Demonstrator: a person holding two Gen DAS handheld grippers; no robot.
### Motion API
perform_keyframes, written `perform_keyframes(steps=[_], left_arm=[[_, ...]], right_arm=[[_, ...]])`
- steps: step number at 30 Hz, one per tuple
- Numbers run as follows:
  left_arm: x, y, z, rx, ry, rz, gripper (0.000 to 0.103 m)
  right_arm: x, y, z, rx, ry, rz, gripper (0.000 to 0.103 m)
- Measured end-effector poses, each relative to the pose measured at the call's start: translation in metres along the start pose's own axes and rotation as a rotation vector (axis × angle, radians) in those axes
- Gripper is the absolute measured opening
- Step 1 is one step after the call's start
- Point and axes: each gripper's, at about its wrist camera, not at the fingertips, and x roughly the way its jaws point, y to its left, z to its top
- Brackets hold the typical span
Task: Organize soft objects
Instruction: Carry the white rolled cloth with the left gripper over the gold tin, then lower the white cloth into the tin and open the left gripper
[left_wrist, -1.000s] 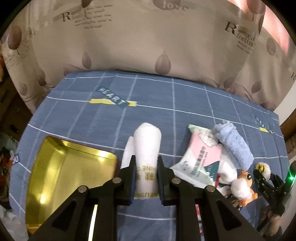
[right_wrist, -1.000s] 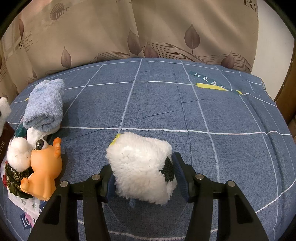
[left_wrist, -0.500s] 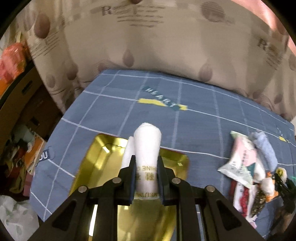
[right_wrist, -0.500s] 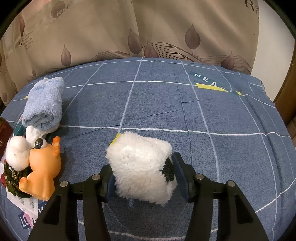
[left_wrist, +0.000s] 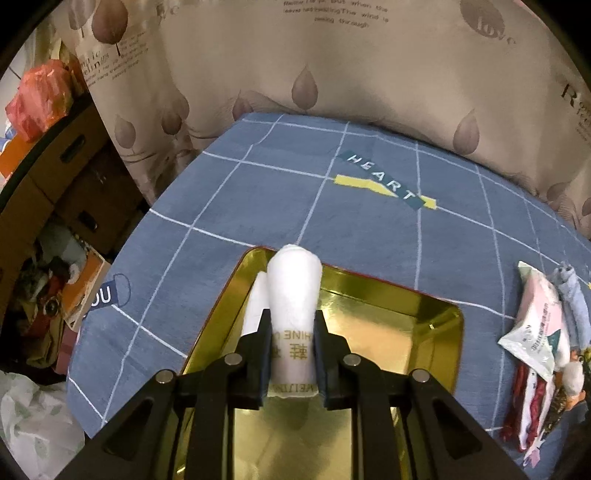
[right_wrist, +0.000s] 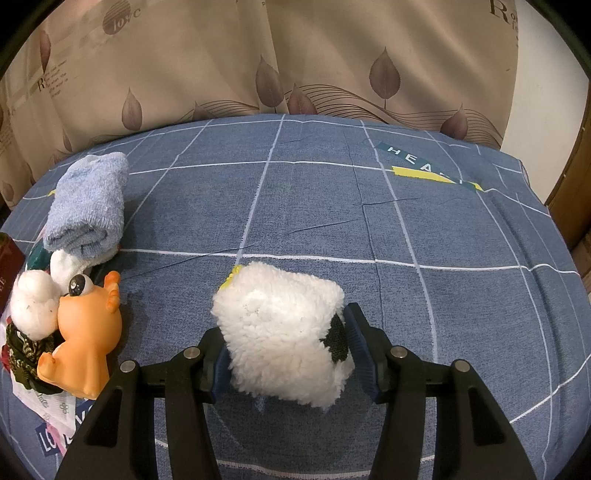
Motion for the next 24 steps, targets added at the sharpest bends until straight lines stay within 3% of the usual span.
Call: perform_keyframes(steps=[9,14,24], left_arm=[[0.009,0.011,0.000,-0.024,0.020,0.020,0.024],[0.004,0.011,-0.001,-0.016,-0.002,0.022,0.035],[-0.024,0.016,-0.013,-0.031,-0.039,-0.013,0.036]], right_arm=[[0.000,0.001,0.001,0.000,0.000,-0.001,0.052],[0.000,0.001,0.001,0.000,0.000,-0.001,0.052],[0.000,0.001,0.001,-0.001,-0.001,-0.003,0.052]])
